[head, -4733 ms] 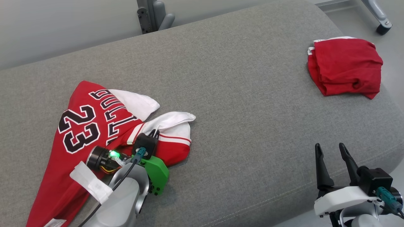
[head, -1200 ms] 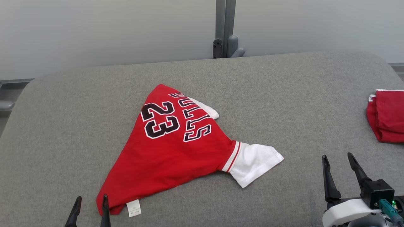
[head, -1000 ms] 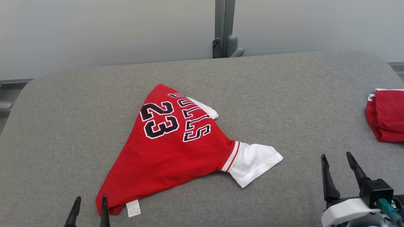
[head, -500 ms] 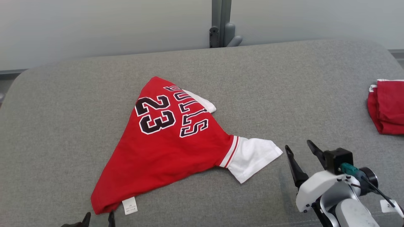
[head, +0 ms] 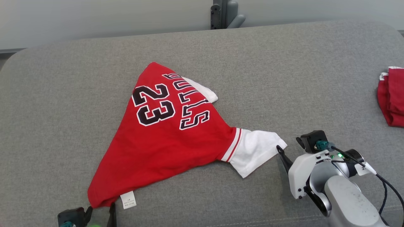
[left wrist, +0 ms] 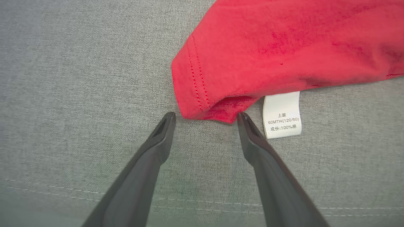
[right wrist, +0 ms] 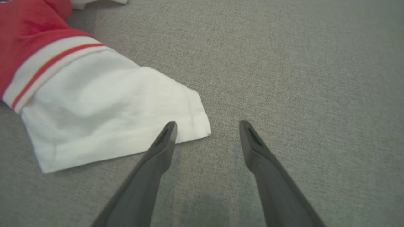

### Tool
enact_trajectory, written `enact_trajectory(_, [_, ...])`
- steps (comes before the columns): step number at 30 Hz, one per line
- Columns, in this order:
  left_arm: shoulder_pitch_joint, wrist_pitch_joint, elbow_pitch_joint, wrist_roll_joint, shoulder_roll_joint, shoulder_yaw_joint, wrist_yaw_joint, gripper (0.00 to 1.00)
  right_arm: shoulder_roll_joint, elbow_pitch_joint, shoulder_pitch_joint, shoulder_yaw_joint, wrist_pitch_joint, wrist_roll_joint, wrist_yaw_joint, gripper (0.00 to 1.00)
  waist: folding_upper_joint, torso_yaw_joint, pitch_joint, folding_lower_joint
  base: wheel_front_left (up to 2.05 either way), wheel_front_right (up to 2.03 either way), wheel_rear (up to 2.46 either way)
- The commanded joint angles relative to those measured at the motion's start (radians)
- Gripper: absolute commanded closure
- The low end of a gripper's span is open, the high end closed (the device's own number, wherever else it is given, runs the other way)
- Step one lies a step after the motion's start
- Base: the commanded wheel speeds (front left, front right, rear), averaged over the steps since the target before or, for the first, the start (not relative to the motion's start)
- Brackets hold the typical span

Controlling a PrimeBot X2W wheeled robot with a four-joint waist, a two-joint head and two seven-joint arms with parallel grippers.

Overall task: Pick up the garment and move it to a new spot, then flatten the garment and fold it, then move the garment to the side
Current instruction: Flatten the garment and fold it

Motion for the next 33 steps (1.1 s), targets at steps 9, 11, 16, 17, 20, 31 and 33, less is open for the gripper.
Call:
enact_trajectory(9, [-0.052, 0.003, 0.044, -0.047, -0.013, 0.005, -0.001, 0.0, 0.01, 0.143, -0.1, 0.057, -0.034, 0.022, -0.002, 0.0, 0.0092, 0.019, 0.043, 0.0, 0.0, 0.0, 0.0])
enact_trajectory(11, [-0.061, -0.007, 0.051, -0.062, -0.018, 0.002, -0.005, 0.0, 0.008, 0.163, -0.11, 0.067, -0.042, 0.029, -0.002, 0.0, 0.0092, 0.019, 0.047, 0.0, 0.0, 0.0, 0.0])
enact_trajectory(16, [-0.07, -0.019, 0.055, -0.116, -0.034, -0.004, -0.02, 0.0, 0.005, 0.206, -0.119, 0.088, -0.061, 0.046, -0.002, 0.0, 0.0092, 0.014, 0.046, 0.0, 0.0, 0.0, 0.0])
enact_trajectory(17, [-0.069, -0.023, 0.053, -0.123, -0.034, -0.007, -0.024, 0.0, 0.002, 0.213, -0.12, 0.092, -0.066, 0.049, -0.002, 0.0, 0.0092, 0.013, 0.045, 0.0, 0.0, 0.0, 0.0])
enact_trajectory(20, [-0.063, -0.016, 0.037, -0.166, -0.039, -0.011, -0.036, 0.0, -0.004, 0.229, -0.119, 0.101, -0.077, 0.059, -0.002, 0.0, 0.0092, 0.01, 0.041, 0.0, 0.0, 0.0, 0.0])
enact_trajectory(31, [-0.024, 0.048, -0.076, -0.216, -0.01, -0.017, -0.029, 0.0, -0.01, 0.255, -0.133, 0.115, -0.104, 0.075, -0.002, 0.0, 0.0092, 0.004, 0.04, 0.0, 0.0, 0.0, 0.0])
enact_trajectory(33, [-0.022, 0.053, -0.091, -0.215, -0.008, -0.016, -0.028, 0.0, -0.008, 0.259, -0.136, 0.117, -0.109, 0.077, -0.002, 0.0, 0.0092, 0.005, 0.041, 0.0, 0.0, 0.0, 0.0])
